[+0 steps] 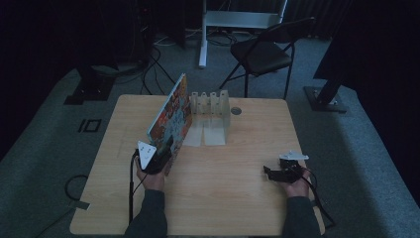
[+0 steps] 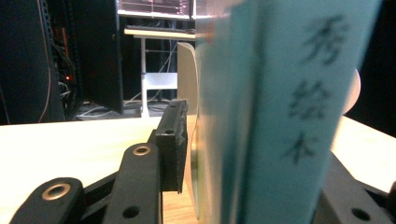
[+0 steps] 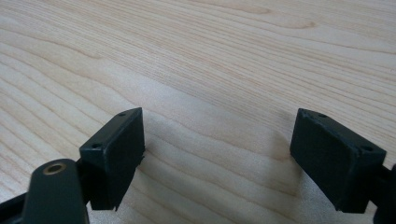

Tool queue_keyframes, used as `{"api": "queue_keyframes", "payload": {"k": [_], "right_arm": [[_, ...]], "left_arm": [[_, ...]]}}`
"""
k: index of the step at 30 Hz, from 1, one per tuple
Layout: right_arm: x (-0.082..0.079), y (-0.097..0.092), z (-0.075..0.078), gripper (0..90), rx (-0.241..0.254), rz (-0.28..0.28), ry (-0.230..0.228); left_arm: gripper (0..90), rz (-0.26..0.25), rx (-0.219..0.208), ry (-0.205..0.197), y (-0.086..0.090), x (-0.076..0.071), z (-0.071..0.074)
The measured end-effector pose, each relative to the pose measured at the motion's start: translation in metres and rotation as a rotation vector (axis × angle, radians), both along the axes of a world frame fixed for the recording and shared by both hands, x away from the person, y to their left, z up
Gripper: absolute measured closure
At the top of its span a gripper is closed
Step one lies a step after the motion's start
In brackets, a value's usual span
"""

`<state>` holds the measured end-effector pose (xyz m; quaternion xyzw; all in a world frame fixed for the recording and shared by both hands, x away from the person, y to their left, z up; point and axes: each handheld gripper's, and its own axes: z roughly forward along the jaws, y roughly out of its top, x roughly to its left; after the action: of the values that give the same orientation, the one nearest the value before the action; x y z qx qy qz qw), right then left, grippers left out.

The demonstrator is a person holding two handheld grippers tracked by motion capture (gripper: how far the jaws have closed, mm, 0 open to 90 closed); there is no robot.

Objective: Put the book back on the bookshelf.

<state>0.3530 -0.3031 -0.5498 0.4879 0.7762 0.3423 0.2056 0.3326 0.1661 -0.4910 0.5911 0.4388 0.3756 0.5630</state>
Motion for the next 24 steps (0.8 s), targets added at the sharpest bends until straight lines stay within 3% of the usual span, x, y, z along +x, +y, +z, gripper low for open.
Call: {"api": "queue_keyframes", "payload": {"k": [6, 11, 24], "right_arm": [[0.0000, 0.0001, 0.0000, 17.4, -0.001, 0.000, -0.001], [0.0000, 0.0001, -0.0001, 17.3, -0.002, 0.001, -0.001], [-0.0001, 0.0003, -0.0001, 17.3, -0.004, 0.000, -0.001]], "left_arm": [[56.6, 0.001, -0.007, 0.002, 0.0022, -0.0018, -0.0001], [45.8, -0.015, -0.016, 0.003, 0.0032, -0.0033, 0.0002], [37.8, -0.036, -0.016, 0.039, 0.0058, -0.0080, 0.0017]]}}
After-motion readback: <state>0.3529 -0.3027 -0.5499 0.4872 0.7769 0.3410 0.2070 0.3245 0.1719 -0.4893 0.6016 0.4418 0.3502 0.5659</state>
